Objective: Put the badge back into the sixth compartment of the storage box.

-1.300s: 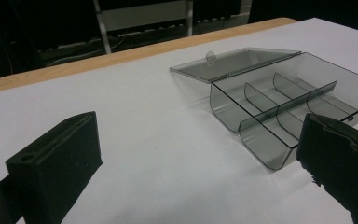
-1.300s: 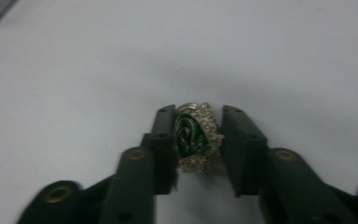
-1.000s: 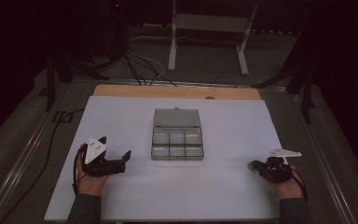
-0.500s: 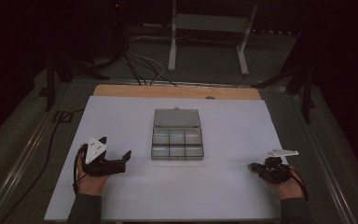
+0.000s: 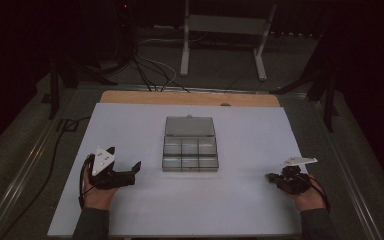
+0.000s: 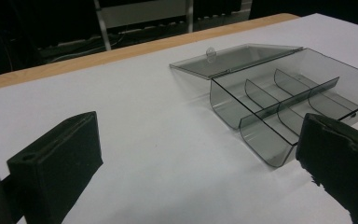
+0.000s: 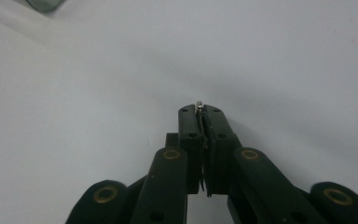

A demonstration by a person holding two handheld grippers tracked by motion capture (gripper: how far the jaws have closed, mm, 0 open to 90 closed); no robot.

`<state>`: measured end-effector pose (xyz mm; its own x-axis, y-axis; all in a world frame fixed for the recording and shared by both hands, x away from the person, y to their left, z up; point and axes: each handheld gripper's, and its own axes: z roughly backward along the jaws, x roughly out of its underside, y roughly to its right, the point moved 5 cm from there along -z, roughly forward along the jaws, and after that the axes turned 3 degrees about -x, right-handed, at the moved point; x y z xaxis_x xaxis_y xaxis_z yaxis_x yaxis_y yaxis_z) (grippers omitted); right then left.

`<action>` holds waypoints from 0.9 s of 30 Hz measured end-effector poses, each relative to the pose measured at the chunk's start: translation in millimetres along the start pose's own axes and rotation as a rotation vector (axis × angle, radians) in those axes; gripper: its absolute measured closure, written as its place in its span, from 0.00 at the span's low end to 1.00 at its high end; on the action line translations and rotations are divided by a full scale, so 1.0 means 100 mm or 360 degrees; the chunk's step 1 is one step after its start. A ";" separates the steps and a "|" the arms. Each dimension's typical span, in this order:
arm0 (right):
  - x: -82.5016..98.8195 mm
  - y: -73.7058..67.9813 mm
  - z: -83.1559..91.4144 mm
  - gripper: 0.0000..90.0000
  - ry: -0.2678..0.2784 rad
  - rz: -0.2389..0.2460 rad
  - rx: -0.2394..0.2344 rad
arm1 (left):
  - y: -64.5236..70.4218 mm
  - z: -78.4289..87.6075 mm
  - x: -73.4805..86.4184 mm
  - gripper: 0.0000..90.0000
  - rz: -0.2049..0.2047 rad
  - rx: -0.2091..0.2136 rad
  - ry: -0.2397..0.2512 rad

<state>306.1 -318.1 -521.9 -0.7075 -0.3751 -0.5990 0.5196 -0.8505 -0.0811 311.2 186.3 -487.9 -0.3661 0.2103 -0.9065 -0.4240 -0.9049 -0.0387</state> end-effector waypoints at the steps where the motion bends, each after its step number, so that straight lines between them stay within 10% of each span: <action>1: -0.01 0.00 0.00 0.97 0.0006 -0.0002 0.0000 | 0.00 0.00 0.00 0.02 0.0000 0.0000 0.0000; 27: -0.24 0.02 0.14 0.97 0.0201 -0.0041 0.0037 | -0.01 -0.01 0.02 0.02 0.0015 0.0008 -0.0006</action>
<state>317.6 -315.3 -496.8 -0.6537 -0.3047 -0.6927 0.4898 -0.8681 -0.0803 312.2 187.5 -489.9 -0.3729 0.2033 -0.9053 -0.4247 -0.9049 -0.0283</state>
